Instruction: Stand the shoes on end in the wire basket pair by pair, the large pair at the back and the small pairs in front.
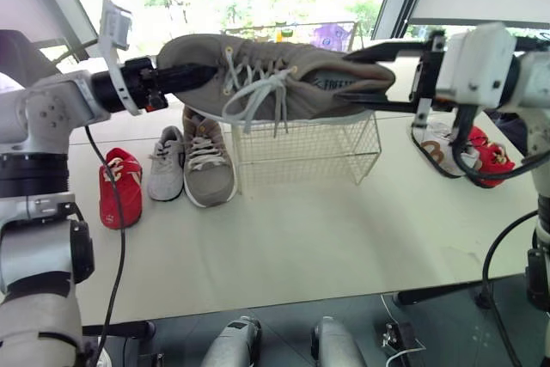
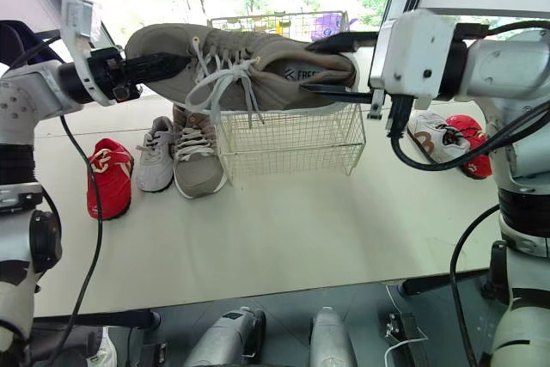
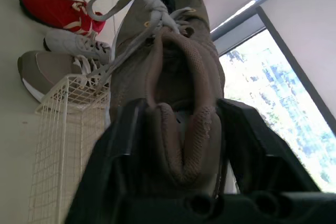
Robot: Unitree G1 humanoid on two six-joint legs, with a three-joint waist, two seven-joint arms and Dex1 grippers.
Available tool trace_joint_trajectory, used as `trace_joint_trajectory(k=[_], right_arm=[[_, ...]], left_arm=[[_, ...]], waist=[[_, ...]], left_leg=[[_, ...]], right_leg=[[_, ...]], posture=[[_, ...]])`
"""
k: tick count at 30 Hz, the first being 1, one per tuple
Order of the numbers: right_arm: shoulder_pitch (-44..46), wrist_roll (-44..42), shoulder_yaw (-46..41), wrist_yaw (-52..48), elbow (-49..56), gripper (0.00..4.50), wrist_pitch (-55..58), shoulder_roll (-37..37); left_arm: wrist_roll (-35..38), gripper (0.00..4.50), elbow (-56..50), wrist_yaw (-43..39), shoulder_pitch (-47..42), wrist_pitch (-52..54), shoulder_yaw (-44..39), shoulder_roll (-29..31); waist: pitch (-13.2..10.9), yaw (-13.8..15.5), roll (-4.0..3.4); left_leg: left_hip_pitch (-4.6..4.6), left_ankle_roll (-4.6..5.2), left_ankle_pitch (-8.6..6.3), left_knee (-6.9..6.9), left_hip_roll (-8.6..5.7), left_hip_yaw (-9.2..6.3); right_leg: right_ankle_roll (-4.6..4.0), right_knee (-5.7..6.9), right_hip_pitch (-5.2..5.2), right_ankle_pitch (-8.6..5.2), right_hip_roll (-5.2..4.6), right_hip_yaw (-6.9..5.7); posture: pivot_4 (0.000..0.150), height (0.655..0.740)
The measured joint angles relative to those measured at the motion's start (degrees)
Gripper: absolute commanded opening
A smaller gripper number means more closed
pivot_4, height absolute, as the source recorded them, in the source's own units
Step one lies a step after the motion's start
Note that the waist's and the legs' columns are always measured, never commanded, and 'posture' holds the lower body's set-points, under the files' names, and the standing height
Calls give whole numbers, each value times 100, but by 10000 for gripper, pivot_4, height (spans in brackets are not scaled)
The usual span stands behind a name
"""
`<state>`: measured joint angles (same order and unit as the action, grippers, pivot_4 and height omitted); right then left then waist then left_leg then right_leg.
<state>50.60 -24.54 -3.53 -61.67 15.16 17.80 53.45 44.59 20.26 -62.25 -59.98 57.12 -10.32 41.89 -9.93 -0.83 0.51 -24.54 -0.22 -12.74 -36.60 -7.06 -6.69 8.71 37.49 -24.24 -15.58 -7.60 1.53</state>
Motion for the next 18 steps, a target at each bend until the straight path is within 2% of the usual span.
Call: trace_joint_trajectory(k=[1,2,6,9,14,18], right_arm=[[-89,-274,-218,152,25,41575,372,-11],[-177,-572,-486,367,28,44592,779,-75],[-735,-1867,-1916,1518,-96,44592,2406,-366],[-1198,-2623,-2601,2185,-105,44592,3070,-756],[-1645,-3460,-2616,2998,43,44592,3507,-1673],[-1157,-3550,-2082,3369,78,44592,3335,-2367]], left_arm=[[112,6077,-28,168,8,95,-137,-130],[251,6077,-65,383,44,198,-331,-275],[970,6077,-494,1399,447,565,-1283,-867],[1386,6077,-845,2066,604,694,-1664,-1256],[2047,6077,-1344,2958,638,675,-2026,-1875],[2287,6077,-1445,3392,649,553,-2009,-2234]], waist=[[0,17,1],[0,25,1],[1,18,3],[2,19,4],[3,-7,1],[3,-30,1]], left_leg=[[-1,2,-1,-4,0,-5],[-2,5,-3,-13,0,-8],[-8,11,-8,-31,0,-11],[-7,10,-8,-35,1,-10],[-7,10,-8,-41,0,1],[-7,10,-7,-45,-1,8]], right_leg=[[0,-1,4,0,-1,-2],[0,-1,10,0,-1,-4],[0,0,15,0,-4,-4],[0,7,14,0,-4,-4],[0,21,6,0,-5,5],[0,39,-5,0,-4,11]], posture=[[1500,7400],[1500,7400],[1500,7400],[1500,7400],[1500,7400],[1500,7400]])
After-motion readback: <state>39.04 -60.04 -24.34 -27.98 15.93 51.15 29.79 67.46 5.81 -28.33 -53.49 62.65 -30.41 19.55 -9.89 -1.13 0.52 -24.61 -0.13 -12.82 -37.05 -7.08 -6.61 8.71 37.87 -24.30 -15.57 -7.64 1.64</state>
